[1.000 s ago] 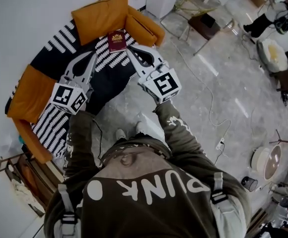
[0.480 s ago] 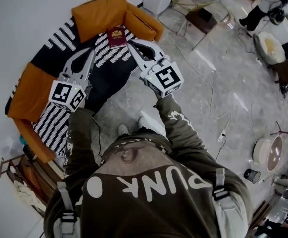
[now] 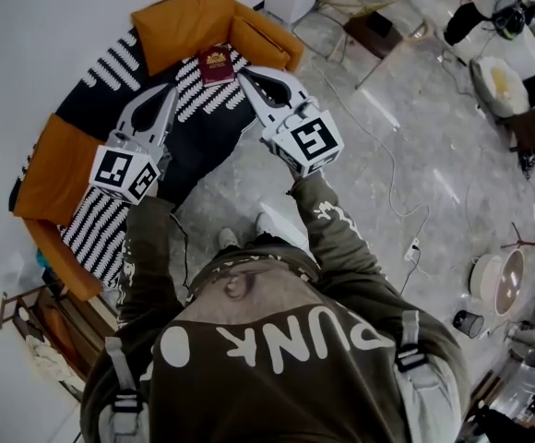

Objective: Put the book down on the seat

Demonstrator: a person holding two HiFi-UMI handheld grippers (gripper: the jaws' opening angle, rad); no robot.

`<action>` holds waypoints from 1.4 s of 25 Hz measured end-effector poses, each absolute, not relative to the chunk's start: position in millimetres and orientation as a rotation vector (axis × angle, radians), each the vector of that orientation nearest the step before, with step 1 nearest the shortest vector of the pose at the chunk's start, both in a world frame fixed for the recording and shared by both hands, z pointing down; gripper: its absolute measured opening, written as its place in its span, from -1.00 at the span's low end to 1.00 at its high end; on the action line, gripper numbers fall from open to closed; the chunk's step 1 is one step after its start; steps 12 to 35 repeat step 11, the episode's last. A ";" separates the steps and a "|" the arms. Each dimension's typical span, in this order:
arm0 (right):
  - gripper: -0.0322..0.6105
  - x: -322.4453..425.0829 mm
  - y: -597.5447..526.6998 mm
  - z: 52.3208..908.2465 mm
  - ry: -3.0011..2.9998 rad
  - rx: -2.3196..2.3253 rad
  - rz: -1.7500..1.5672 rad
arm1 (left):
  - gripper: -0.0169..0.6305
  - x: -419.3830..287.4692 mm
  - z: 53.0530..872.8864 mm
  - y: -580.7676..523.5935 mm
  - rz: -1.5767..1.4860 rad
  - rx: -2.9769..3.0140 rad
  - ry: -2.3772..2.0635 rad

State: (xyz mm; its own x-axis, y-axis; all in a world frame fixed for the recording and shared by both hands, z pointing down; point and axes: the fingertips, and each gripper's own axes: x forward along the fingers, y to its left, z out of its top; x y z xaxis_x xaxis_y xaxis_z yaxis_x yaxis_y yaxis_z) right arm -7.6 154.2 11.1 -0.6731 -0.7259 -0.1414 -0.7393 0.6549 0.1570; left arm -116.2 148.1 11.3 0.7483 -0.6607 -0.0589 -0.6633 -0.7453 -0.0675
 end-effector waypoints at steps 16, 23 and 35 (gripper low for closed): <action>-0.88 -3.9 150.3 10.6 2.797 -1.237 0.312 | -0.94 -110.4 12.2 144.1 0.052 -2.857 1.087; -0.88 -3.9 150.3 10.6 2.797 -1.237 0.312 | -0.94 -110.4 12.2 144.1 0.052 -2.857 1.087; -0.88 -3.9 150.3 10.6 2.797 -1.237 0.312 | -0.94 -110.4 12.2 144.1 0.052 -2.857 1.087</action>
